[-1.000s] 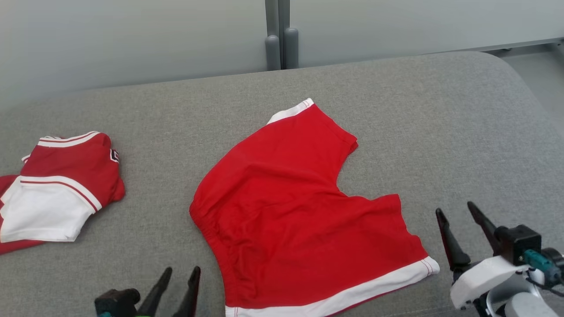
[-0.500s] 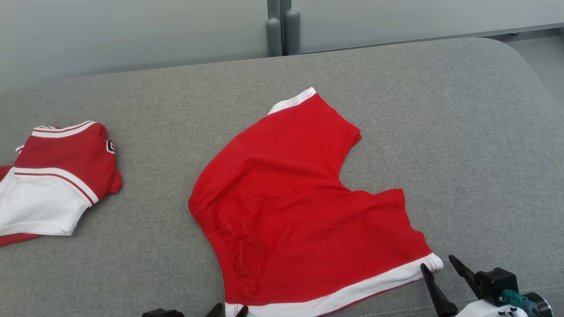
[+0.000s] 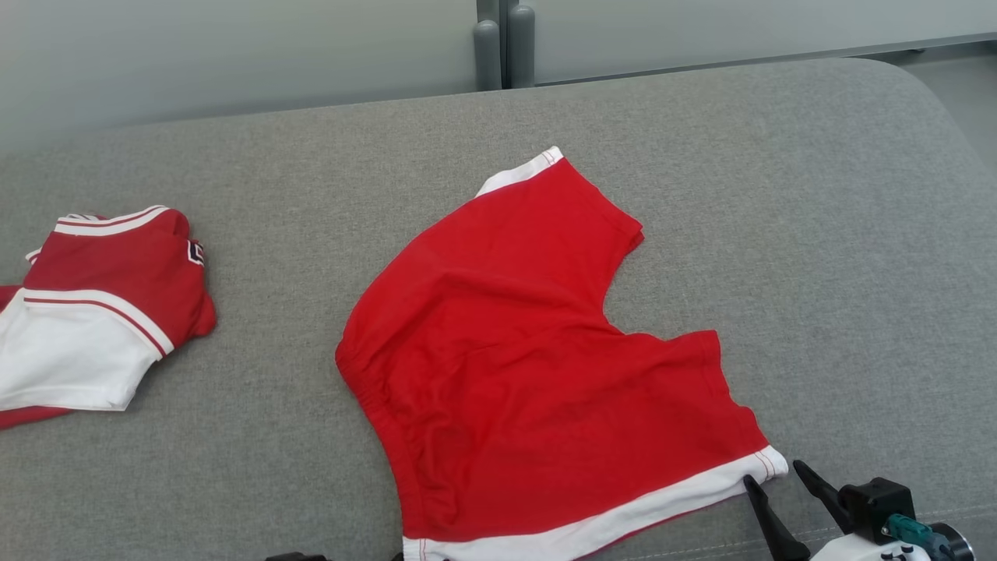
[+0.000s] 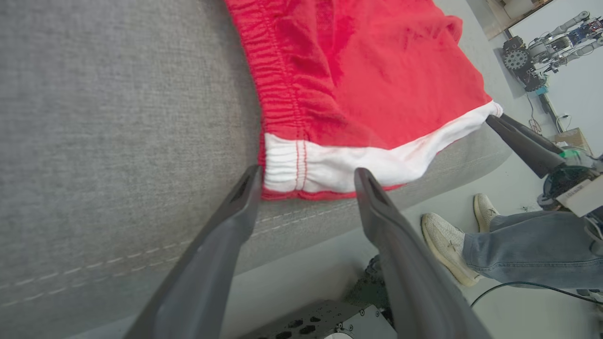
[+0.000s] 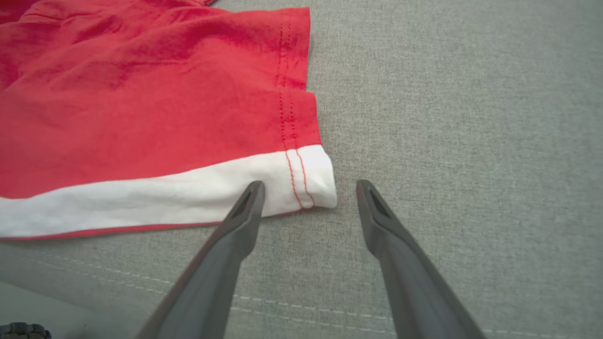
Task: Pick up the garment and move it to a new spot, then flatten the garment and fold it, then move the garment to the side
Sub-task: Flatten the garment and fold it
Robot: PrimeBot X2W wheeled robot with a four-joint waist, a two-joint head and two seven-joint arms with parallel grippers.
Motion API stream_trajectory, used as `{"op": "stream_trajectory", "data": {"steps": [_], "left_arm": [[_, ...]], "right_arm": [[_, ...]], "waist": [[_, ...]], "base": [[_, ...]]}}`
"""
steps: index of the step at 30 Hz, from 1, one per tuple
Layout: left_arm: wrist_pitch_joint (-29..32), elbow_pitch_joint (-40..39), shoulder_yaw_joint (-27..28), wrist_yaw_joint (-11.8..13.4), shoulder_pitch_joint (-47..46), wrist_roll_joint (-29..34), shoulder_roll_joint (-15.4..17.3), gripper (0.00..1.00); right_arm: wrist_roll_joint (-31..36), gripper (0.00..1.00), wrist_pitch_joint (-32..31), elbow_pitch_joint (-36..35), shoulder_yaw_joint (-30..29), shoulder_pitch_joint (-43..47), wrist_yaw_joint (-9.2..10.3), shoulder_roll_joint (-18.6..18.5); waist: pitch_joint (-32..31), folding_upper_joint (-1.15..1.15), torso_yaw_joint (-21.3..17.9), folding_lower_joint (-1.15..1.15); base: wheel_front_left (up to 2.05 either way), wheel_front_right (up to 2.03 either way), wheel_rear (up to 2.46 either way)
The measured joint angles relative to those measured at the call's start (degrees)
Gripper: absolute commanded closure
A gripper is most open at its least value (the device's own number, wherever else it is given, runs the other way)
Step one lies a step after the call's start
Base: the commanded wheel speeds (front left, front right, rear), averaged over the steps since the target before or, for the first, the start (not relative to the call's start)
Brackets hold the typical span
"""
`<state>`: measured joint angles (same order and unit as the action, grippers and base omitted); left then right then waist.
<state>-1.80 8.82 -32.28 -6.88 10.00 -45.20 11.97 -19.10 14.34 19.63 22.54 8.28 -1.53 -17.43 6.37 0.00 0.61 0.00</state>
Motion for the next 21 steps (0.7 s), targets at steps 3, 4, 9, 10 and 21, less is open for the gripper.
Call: {"op": "stream_trajectory", "data": {"steps": [3, 4, 9, 10, 21], "left_arm": [[0.0, 0.0, -0.6, 0.0, 0.0, 0.0, 0.0, 0.00], [0.1, 0.0, -0.8, 0.0, 0.0, 0.0, 0.0, 0.00], [0.3, 0.1, -1.1, -0.2, -0.1, 0.0, 0.0, 0.00], [0.3, 0.1, -1.2, -0.2, -0.1, 0.0, 0.0, 0.00], [-0.2, 2.0, -1.6, -0.2, -1.9, 0.0, -0.5, 0.50]], "right_arm": [[0.0, 0.00, 0.0, 0.6, 0.1, -0.7, -0.53, 0.3], [0.0, 0.00, 0.0, 0.7, 0.0, -1.0, -0.58, 0.4], [0.0, 0.06, 0.0, 1.5, 0.1, -1.7, -0.99, 0.6], [0.0, 0.07, 0.0, 1.7, 0.1, -1.8, -0.99, 0.6], [0.0, 0.45, 0.0, 3.0, 0.0, -2.4, -1.54, 0.9]], "waist": [[0.0, 0.00, 0.0, 0.00], [0.0, 0.00, 0.0, 0.00], [-0.2, 0.00, -0.1, 0.00], [-0.2, 0.00, -0.2, 0.00], [0.2, 0.00, -0.5, 0.00]], "base": [[0.00, 0.00, 0.00], [0.00, 0.00, 0.00], [0.00, 0.00, 0.00], [0.00, 0.00, 0.00], [0.00, 0.00, 0.00]]}}
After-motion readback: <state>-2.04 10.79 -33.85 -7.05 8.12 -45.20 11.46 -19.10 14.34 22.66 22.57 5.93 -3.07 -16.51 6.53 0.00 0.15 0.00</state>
